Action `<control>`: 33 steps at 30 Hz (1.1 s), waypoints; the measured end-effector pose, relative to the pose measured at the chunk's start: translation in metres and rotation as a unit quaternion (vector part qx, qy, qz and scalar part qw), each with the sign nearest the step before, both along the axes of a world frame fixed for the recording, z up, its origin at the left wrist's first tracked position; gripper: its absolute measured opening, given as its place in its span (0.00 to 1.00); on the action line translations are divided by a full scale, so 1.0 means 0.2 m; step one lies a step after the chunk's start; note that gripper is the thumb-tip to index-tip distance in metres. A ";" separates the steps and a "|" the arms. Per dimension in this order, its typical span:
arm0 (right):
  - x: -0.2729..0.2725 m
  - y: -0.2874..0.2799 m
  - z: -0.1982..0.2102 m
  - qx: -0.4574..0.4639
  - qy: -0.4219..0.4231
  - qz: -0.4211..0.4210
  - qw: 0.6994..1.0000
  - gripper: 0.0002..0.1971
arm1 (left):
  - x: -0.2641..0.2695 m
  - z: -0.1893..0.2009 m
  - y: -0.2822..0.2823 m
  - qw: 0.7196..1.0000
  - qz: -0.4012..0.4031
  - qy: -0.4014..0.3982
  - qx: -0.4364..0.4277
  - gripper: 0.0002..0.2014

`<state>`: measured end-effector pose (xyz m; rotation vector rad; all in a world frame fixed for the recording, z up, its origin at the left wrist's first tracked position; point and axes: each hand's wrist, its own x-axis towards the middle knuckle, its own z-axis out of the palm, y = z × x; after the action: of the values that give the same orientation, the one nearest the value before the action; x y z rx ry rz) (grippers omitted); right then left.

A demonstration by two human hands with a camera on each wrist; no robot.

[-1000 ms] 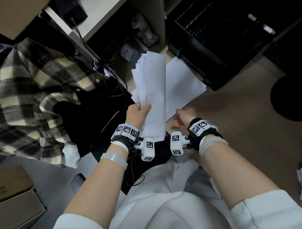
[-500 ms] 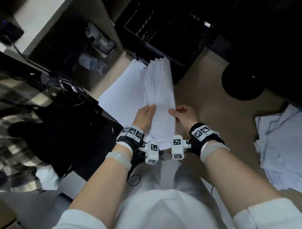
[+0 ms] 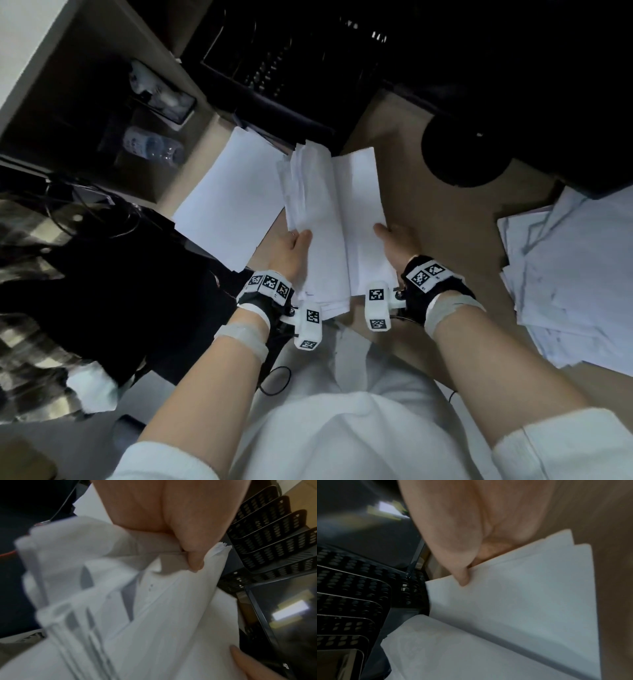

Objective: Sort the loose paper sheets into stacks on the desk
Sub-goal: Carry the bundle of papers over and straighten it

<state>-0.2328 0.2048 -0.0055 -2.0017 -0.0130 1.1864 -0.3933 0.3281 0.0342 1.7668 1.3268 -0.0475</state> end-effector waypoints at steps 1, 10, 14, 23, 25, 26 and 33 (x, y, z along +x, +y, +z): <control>0.00 -0.02 -0.02 -0.006 -0.019 0.010 1.000 0.17 | -0.01 -0.01 0.00 1.000 0.001 -0.007 -0.001 0.21; -0.09 0.01 -0.03 0.025 0.010 0.000 1.000 0.18 | -0.07 -0.19 0.02 0.982 -0.045 -0.012 -0.181 0.07; -0.15 0.07 -0.02 0.027 0.021 0.041 0.999 0.33 | -0.08 -0.22 0.01 0.983 -0.014 0.007 -0.183 0.11; -0.19 0.02 -0.11 -0.110 -0.092 0.017 0.990 0.16 | -0.15 -0.28 0.07 0.989 0.022 0.017 -0.149 0.19; -0.19 0.01 -0.09 -0.109 -0.059 -0.001 0.992 0.30 | -0.16 -0.28 0.06 0.990 0.017 0.008 -0.140 0.17; -0.20 0.01 -0.08 -0.099 -0.033 -0.014 0.994 0.40 | -0.16 -0.28 0.05 0.990 0.004 0.008 -0.138 0.16; -0.29 0.01 -0.11 -0.040 -0.044 -0.001 0.998 0.20 | -0.23 -0.26 0.09 0.993 -0.011 -0.016 -0.113 0.15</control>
<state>-0.2912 0.2073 -0.0284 -2.1228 -0.0075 1.1116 -0.4402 0.3455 -0.0180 1.5853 1.2279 -0.1744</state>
